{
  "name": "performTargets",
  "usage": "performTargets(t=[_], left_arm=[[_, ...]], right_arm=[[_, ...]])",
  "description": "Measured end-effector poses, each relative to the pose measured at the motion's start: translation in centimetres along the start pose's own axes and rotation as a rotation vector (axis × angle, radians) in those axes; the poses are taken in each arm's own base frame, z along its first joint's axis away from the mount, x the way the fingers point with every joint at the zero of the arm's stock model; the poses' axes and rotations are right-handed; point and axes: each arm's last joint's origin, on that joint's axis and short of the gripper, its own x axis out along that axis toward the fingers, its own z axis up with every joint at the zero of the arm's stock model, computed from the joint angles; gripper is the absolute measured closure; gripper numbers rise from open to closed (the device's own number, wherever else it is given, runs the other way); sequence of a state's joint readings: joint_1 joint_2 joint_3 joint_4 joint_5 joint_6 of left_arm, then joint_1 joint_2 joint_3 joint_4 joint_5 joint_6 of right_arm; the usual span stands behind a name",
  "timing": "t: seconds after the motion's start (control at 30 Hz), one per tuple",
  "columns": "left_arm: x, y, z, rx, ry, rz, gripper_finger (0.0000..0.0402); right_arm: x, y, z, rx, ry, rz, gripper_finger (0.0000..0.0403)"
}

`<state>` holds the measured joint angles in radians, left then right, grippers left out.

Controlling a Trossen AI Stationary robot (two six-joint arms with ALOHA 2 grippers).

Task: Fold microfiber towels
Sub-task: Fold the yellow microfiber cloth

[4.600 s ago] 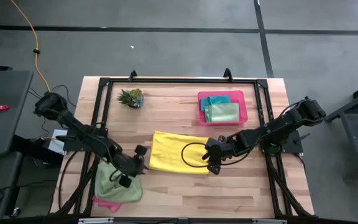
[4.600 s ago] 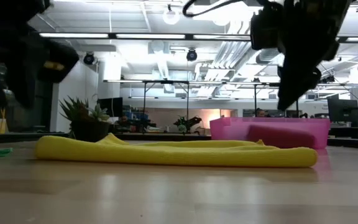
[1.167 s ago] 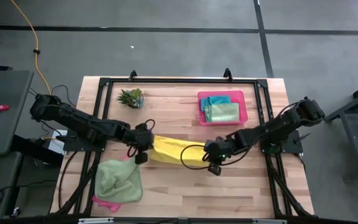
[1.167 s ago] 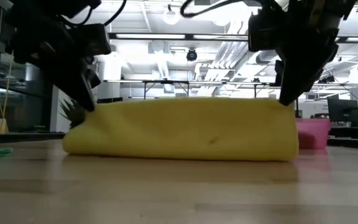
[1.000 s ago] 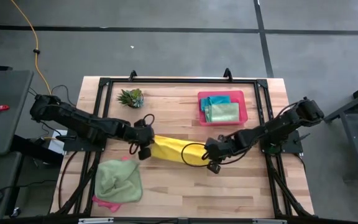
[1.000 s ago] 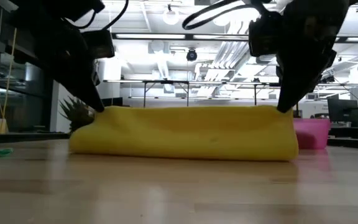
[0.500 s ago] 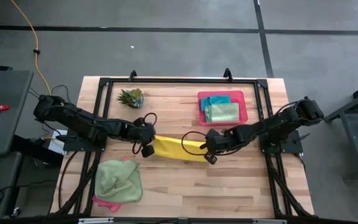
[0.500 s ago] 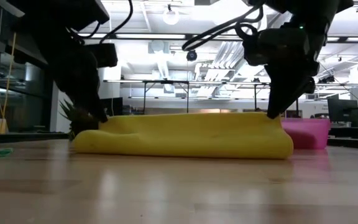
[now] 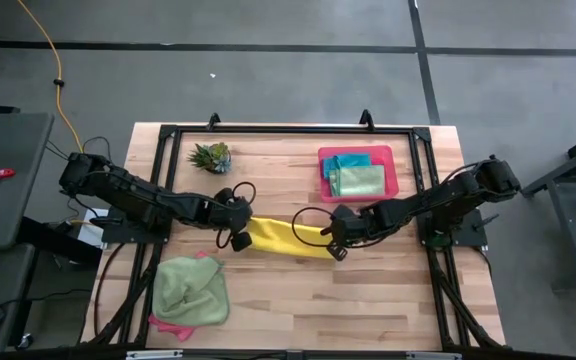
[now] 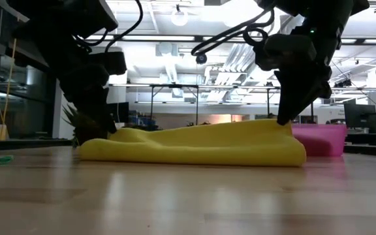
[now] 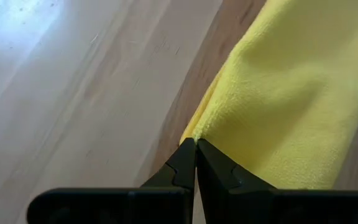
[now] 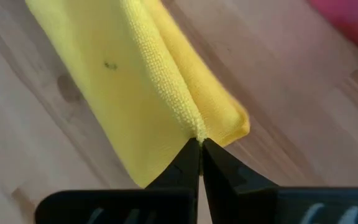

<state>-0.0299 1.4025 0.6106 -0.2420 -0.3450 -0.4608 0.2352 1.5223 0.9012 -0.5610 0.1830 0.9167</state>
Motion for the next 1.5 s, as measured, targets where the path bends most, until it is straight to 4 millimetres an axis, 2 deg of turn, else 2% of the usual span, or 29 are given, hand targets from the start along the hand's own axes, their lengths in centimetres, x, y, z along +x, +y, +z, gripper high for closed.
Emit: performTargets(t=[0.2, 0.33, 0.6, 0.8, 0.93, 1.03, 1.17, 1.3, 1.5], left_arm=[[0.0, 0.0, 0.0, 0.004, 0.003, 0.006, 0.0401], [0.0, 0.2, -0.2, 0.016, 0.006, 0.042, 0.0392], [0.2, 0.9, -0.1, 0.003, 0.021, 0.075, 0.032], [-0.1, 1.9, 0.2, 0.057, 0.04, 0.099, 0.0258], [-1.8, 3.4, 1.8, 0.088, 0.039, 0.099, 0.0224], [-3.5, 4.4, 3.4, 0.102, -0.042, 0.062, 0.0206], [-5.7, 5.1, 4.5, 0.142, -0.159, -0.145, 0.0196], [-6.4, 4.7, 4.0, 0.161, -0.194, -0.349, 0.0199], [-4.3, 2.7, 0.6, 0.237, -0.133, -0.38, 0.0217]], right_arm=[[0.0, -0.1, 0.1, 0.0, -0.038, -0.029, 0.0397], [0.0, -0.2, 0.2, 0.007, -0.044, -0.035, 0.036], [0.2, -1.0, 0.6, -0.005, -0.031, -0.078, 0.0254], [-0.1, -1.8, 1.2, -0.003, -0.017, -0.101, 0.0201], [-1.1, -2.2, 1.5, -0.038, -0.038, -0.08, 0.0189], [-2.4, -2.5, 1.7, -0.051, -0.06, -0.057, 0.0187], [-4.1, -2.5, 1.4, -0.057, -0.091, -0.013, 0.0187], [-4.9, -1.4, 0.8, -0.117, -0.124, 0.055, 0.0187], [-3.8, 1.0, -0.3, -0.283, -0.149, 0.118, 0.0187]])
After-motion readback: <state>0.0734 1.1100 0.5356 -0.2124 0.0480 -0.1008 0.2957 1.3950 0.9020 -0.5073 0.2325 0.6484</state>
